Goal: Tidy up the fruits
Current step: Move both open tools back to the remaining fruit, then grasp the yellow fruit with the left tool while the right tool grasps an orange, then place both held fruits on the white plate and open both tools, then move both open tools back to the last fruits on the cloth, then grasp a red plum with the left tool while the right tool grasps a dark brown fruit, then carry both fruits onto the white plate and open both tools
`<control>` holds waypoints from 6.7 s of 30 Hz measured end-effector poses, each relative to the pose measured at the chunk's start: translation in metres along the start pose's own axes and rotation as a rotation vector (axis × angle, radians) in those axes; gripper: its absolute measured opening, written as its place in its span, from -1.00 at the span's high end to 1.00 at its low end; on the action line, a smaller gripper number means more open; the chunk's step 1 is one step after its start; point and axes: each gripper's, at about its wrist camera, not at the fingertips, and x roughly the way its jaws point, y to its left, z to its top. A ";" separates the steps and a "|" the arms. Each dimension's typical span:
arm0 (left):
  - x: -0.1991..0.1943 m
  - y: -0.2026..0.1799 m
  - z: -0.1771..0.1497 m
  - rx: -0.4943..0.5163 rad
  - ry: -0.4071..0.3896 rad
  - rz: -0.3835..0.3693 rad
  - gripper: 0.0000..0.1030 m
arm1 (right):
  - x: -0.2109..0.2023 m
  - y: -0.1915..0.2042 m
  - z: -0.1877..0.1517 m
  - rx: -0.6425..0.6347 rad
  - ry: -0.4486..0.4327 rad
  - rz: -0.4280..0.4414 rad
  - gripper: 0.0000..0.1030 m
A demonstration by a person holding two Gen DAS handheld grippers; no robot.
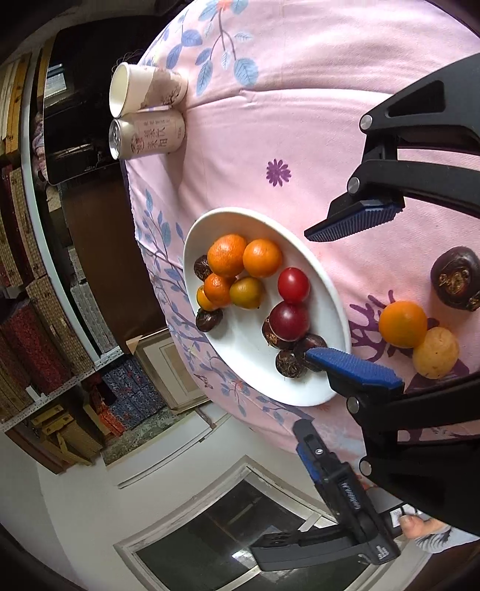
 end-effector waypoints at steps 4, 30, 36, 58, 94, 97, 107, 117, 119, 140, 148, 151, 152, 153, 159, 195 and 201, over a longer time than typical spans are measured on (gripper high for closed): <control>-0.006 -0.040 -0.035 0.163 0.032 0.000 -0.59 | -0.015 -0.018 -0.008 0.054 -0.020 -0.009 -0.29; 0.003 -0.067 -0.077 0.318 0.117 -0.002 -0.02 | -0.032 -0.031 -0.020 0.092 -0.027 -0.016 -0.41; 0.006 -0.012 -0.064 0.135 0.125 0.108 -0.02 | -0.020 -0.016 -0.032 -0.004 0.048 -0.018 -0.41; 0.014 -0.008 -0.065 0.110 0.158 0.084 0.18 | 0.037 0.059 -0.066 -0.371 0.202 -0.087 0.29; 0.057 0.008 0.043 0.016 0.039 0.069 -0.38 | 0.043 0.044 0.022 -0.154 0.051 0.029 -0.23; 0.044 0.008 0.039 0.004 0.015 0.059 -0.60 | 0.036 0.041 0.019 -0.143 0.047 0.023 -0.23; 0.007 -0.004 0.011 0.022 -0.030 0.080 -0.75 | 0.007 0.025 -0.008 -0.119 0.031 0.007 -0.24; -0.017 -0.028 -0.043 0.115 0.015 0.042 -0.79 | -0.030 0.003 -0.030 -0.080 -0.006 0.004 -0.27; -0.027 -0.036 -0.055 0.138 0.005 0.016 -0.79 | -0.039 -0.003 -0.035 -0.071 -0.016 -0.003 -0.29; -0.045 -0.088 -0.123 0.335 0.130 -0.161 -0.13 | -0.053 -0.022 -0.059 -0.036 0.009 -0.050 -0.43; -0.047 -0.063 -0.111 0.227 0.100 -0.121 0.22 | -0.043 -0.008 -0.067 -0.114 0.055 -0.063 -0.43; -0.042 -0.036 -0.102 0.123 0.096 -0.048 0.22 | -0.034 0.008 -0.077 -0.205 0.089 -0.081 -0.43; -0.041 -0.030 -0.100 0.102 0.093 -0.023 0.22 | -0.032 0.014 -0.081 -0.236 0.098 -0.086 -0.43; -0.040 -0.024 -0.098 0.080 0.094 -0.012 0.22 | -0.029 0.019 -0.084 -0.267 0.106 -0.091 -0.43; -0.037 -0.025 -0.100 0.096 0.105 0.013 0.21 | -0.012 0.031 -0.090 -0.321 0.173 -0.111 -0.43; -0.049 -0.029 -0.096 0.134 0.003 0.127 0.22 | -0.024 0.031 -0.086 -0.305 0.099 -0.118 0.15; -0.053 -0.030 -0.096 0.137 -0.014 0.136 0.22 | -0.038 0.032 -0.084 -0.292 0.031 -0.094 0.15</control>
